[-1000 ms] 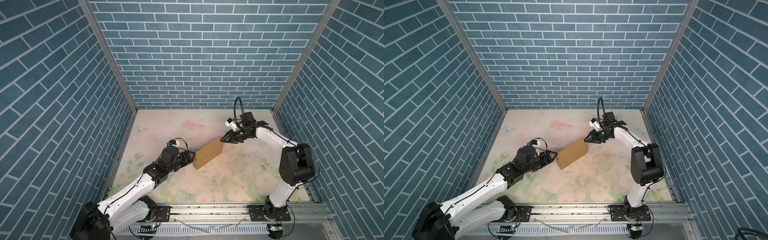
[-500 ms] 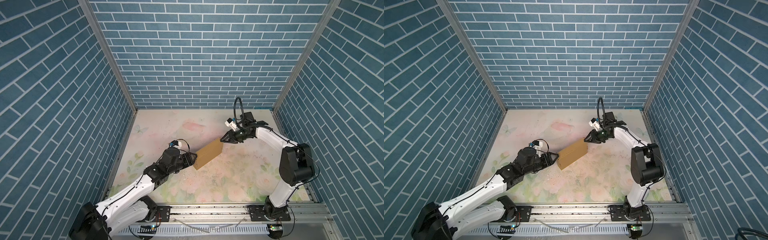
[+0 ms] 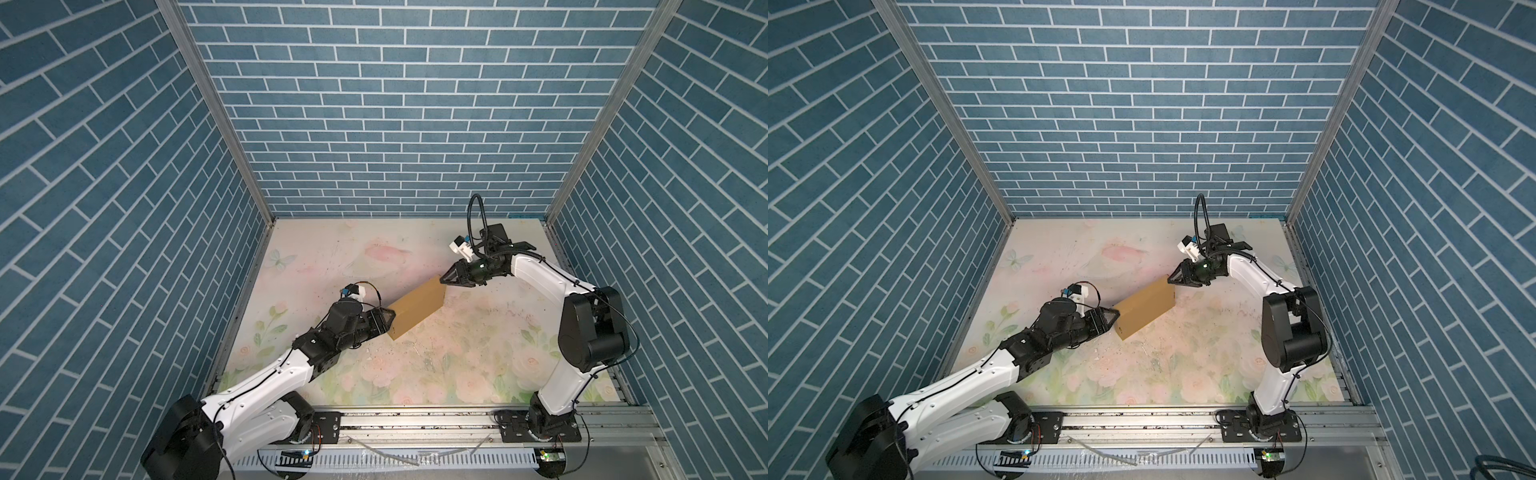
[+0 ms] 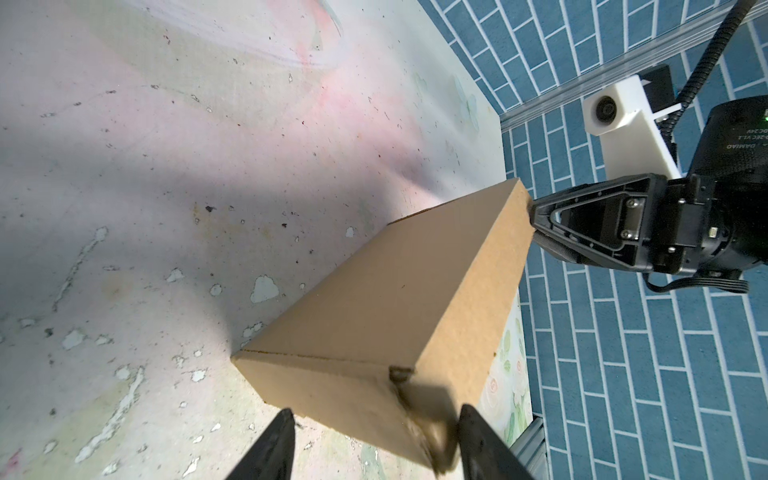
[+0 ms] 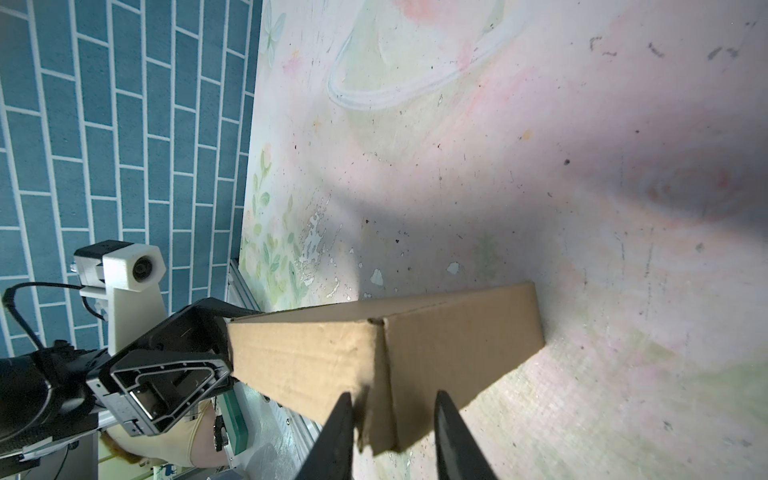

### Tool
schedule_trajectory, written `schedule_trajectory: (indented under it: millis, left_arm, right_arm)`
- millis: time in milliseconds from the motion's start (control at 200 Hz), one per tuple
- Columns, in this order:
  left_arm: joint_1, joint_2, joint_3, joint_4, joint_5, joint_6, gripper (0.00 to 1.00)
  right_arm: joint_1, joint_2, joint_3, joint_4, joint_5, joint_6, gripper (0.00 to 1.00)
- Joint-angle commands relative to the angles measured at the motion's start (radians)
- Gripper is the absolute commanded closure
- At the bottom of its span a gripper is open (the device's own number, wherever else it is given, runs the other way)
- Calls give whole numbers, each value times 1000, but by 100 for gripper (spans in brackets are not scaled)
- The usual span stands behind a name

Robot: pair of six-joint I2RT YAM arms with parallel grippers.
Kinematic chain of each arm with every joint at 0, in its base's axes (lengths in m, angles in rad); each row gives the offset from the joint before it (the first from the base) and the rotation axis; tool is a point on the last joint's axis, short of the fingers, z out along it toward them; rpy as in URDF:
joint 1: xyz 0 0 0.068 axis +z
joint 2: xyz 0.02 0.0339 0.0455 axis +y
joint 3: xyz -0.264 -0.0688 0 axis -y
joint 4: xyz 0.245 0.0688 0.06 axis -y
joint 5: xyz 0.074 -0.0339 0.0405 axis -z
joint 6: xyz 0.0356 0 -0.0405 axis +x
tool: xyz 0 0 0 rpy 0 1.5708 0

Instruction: Fold the paper box

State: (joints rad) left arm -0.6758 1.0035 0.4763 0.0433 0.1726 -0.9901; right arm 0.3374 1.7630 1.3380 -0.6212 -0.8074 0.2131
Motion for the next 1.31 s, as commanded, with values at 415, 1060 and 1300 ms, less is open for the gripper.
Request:
schedule_trajectory:
  millis: [415,1060,1300]
  left_arm:
    - [-4,-8,-45,-144,-63,26,39]
    - [-4,69,-8,-141,-77,56,39]
    - [-4,144,36,-149,-90,88,41]
  right_arm:
    - [8,-10,69,-89,37,-18,71]
    - [9,-100,-155,15,30,37,82]
    - [8,-152,-194,2,39,36,81]
